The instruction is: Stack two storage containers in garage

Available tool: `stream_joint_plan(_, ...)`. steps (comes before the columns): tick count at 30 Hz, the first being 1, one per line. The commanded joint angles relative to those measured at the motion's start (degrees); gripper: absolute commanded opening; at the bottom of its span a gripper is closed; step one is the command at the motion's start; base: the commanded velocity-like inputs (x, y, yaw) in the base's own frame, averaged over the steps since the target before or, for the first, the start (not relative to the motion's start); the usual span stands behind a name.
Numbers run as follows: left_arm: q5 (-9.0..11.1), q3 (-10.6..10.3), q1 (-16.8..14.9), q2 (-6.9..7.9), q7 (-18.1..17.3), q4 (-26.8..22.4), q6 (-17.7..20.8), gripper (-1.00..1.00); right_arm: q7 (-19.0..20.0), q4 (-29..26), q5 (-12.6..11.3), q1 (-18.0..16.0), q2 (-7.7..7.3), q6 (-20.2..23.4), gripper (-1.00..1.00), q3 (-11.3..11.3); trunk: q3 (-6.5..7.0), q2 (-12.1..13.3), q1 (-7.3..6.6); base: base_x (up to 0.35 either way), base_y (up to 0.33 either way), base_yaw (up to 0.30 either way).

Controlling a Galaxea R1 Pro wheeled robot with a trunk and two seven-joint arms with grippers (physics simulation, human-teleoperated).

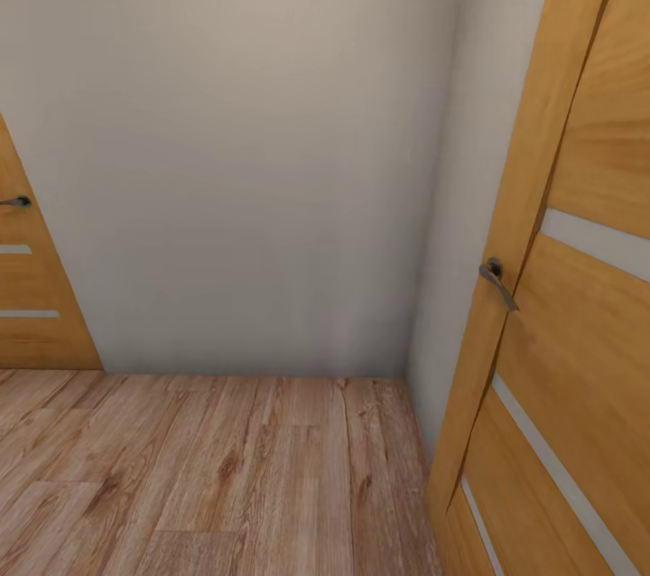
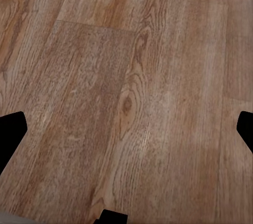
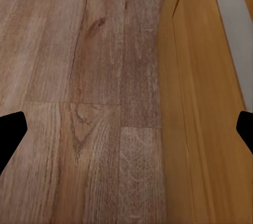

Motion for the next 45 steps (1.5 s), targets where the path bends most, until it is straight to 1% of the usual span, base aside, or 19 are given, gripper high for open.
stream_joint_plan(1, 0.48, -0.06, -0.10, -0.02, -0.26, 0.22, -0.34, 1.00, -0.06, -0.11, 0.03, 0.05, -0.01, -0.07, 1.00, 0.06, -0.05, -0.03, 0.00, 0.000, 0.000, 0.000)
stream_joint_plan(2, 0.48, -0.06, -0.10, -0.02, -0.26, 0.22, -0.34, 1.00, -0.06, -0.11, 0.03, 0.05, -0.01, -0.08, 1.00, 0.06, -0.05, -0.03, 0.00, 0.000, 0.000, 0.000)
stream_joint_plan(3, 0.15, -0.33, 0.17, -0.35, 0.05, 0.22, -0.43, 1.00, -0.06, 0.23, -0.07, -0.28, 0.32, 0.24, 1.00, 0.21, -0.05, -0.03, 0.00, 0.000, 0.000, 0.000)
stream_joint_plan(6, 0.14, -0.33, 0.17, -1.32, 0.04, 0.22, -0.43, 1.00, -0.06, 0.25, -0.08, -0.34, 1.29, 0.24, 1.00, 0.19, -0.05, -0.03, 0.00, 0.000, 0.000, 0.000)
stream_joint_plan(10, 0.27, -0.25, 0.17, -2.60, 0.02, 0.22, -0.43, 1.00, 0.02, 0.25, 0.09, -0.43, 1.64, 0.24, 1.00, 0.29, -0.05, -0.03, 0.00, 0.000, 0.000, 0.000)
stream_joint_plan(17, 0.35, -0.08, 0.17, -2.25, -0.08, 0.22, -0.43, 1.00, 0.11, 0.25, 0.92, -0.51, 1.25, 0.16, 1.00, 0.56, -0.05, -0.03, 0.00, 0.000, 0.000, 0.000)
stream_joint_plan(45, 0.40, -0.06, 0.17, -2.20, -0.01, 0.22, -0.43, 1.00, 0.12, 0.25, 1.00, -0.51, 1.22, 0.24, 1.00, 0.60, -0.05, -0.03, 0.00, 0.009, -0.007, 0.000)
